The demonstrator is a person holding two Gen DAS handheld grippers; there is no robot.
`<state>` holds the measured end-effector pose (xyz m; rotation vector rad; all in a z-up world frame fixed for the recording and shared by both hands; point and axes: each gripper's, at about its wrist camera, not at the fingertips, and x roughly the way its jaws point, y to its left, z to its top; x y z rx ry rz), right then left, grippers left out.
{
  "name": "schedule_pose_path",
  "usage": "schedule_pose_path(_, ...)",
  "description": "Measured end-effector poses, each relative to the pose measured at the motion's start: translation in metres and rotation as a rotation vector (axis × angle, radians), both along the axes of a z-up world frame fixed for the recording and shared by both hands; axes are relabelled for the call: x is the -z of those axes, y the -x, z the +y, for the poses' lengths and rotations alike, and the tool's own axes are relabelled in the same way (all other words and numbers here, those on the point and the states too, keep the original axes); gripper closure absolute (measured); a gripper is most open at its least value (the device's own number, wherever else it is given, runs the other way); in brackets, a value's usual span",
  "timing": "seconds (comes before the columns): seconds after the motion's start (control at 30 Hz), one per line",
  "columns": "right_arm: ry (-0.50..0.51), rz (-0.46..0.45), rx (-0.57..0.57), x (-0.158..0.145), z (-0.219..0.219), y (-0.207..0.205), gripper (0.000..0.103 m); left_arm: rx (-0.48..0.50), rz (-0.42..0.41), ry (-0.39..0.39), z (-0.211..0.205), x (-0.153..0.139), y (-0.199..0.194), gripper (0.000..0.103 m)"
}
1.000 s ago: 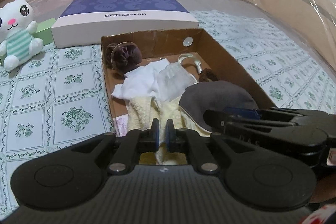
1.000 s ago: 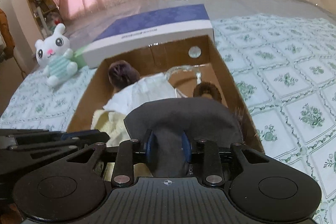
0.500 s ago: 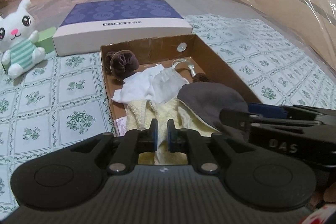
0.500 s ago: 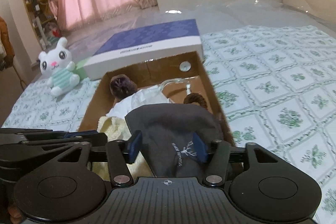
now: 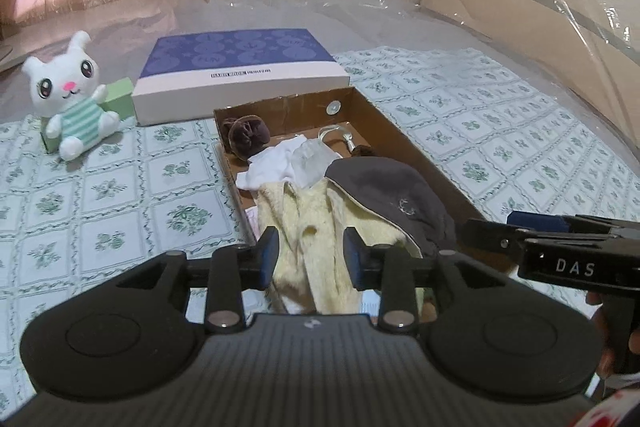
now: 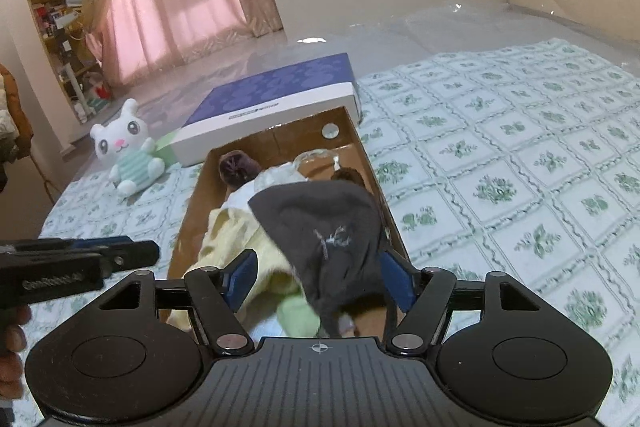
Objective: Organize soft objects
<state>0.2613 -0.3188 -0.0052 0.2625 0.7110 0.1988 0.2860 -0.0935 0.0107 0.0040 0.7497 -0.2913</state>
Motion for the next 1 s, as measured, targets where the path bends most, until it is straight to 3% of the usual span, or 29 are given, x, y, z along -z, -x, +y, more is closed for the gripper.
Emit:
schedule_pose_path(0.2,-0.011,-0.005,-0.008,-0.006,0.000,0.023,0.035,0.018,-0.022,-0.009,0.006,-0.011,0.027,0.070)
schedule_pose_path(0.4,-0.020,0.017,0.000,-0.001,-0.001,0.030,0.035,0.049,0.004,-0.033,-0.002,0.010,0.032,0.072)
schedule_pose_path(0.53,-0.018,0.031,0.014,0.007,-0.003,0.024,0.035,0.081,0.000,-0.038,-0.011,0.025,0.021,0.078)
schedule_pose_path(0.7,-0.003,0.032,0.036,0.015,-0.010,0.011,0.035,0.111,0.026,-0.047,-0.024,0.046,-0.007,0.096)
schedule_pose_path(0.9,-0.003,0.056,0.055,0.026,-0.015,-0.005,0.035,0.091,0.134,-0.034,-0.033,0.079,-0.038,0.098)
schedule_pose_path(1.0,0.008,0.046,0.055,0.027,-0.014,-0.008,0.035,0.082,0.133,-0.060,-0.039,0.087,-0.041,0.098)
